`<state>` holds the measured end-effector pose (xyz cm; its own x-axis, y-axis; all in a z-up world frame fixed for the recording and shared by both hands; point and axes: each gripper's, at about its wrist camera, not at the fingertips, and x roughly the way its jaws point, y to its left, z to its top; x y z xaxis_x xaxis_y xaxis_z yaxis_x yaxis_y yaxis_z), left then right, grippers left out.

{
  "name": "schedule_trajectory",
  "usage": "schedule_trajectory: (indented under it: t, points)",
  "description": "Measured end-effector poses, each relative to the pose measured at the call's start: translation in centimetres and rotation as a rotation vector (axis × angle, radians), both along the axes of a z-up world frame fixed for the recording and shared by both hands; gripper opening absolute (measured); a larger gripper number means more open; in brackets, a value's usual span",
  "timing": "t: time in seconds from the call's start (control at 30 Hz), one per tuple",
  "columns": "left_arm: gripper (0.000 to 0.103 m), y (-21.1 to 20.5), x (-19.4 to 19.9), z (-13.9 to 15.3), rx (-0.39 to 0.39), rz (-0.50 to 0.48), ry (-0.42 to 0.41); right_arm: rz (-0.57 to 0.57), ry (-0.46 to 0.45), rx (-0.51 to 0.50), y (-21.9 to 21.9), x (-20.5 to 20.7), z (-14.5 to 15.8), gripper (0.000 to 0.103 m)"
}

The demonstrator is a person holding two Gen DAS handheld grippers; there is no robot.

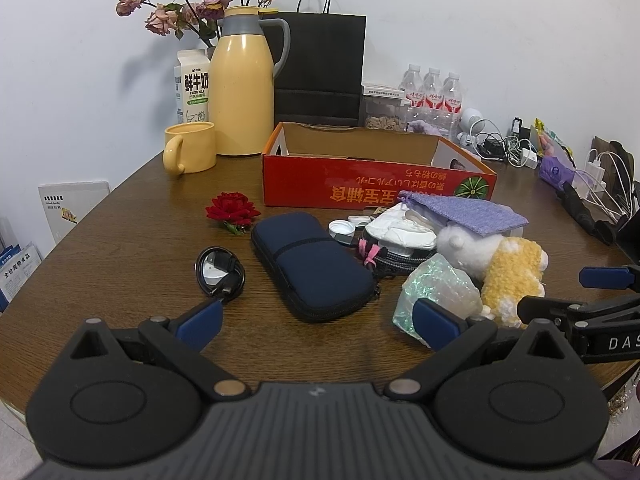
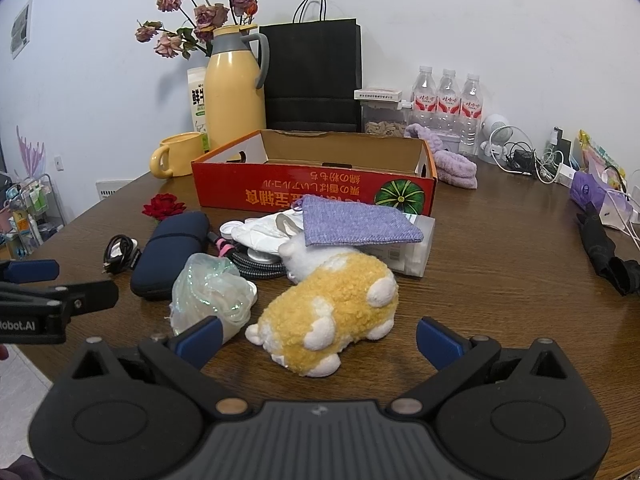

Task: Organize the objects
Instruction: 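Grasp the clear plastic bag with left tool while right tool grasps plush toy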

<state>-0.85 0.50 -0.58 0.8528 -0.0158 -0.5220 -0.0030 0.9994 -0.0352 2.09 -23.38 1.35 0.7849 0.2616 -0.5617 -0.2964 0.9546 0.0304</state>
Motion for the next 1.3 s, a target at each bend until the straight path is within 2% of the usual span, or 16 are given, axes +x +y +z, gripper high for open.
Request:
schedule_trajectory:
  t: [0.17, 0.43, 0.87, 1.07, 1.2, 1.27, 1.3]
  points:
    - [0.103, 0.6, 0.4, -0.1, -0.002, 0.016, -0.005, -0.016, -0.006, 0.004, 0.0, 0.5, 0.1, 0.103]
    - [0.103, 2.2, 2.1, -0.3, -0.013, 0.081, 0.003, -0.057, 0.013, 0.006, 0.2, 3.6, -0.2, 0.103]
    - [0.103, 6.4, 6.2, -2.0, 0.010, 0.243, 0.076, -0.088, 0.076, 0.005, 0.3, 7.2, -1.9, 0.103]
    - [0.102, 7.1, 7.6, -2.6, 0.023, 0.249, 0.094, -0.087, 0.100, 0.011, 0.3, 8.1, -2.6, 0.102]
    - [0.091, 6.6, 8.3, -3.0, 0.038, 0.223, 0.107, -0.076, 0.107, 0.017, 0.3, 8.4, -2.8, 0.097]
    - [0.074, 6.4, 8.7, -3.3, 0.043, 0.218, 0.124, -0.070, 0.112, 0.023, 0.2, 8.5, -2.9, 0.093]
    - [0.070, 6.3, 8.9, -3.4, 0.041, 0.217, 0.133, -0.067, 0.114, 0.026, 0.2, 8.5, -3.0, 0.093]
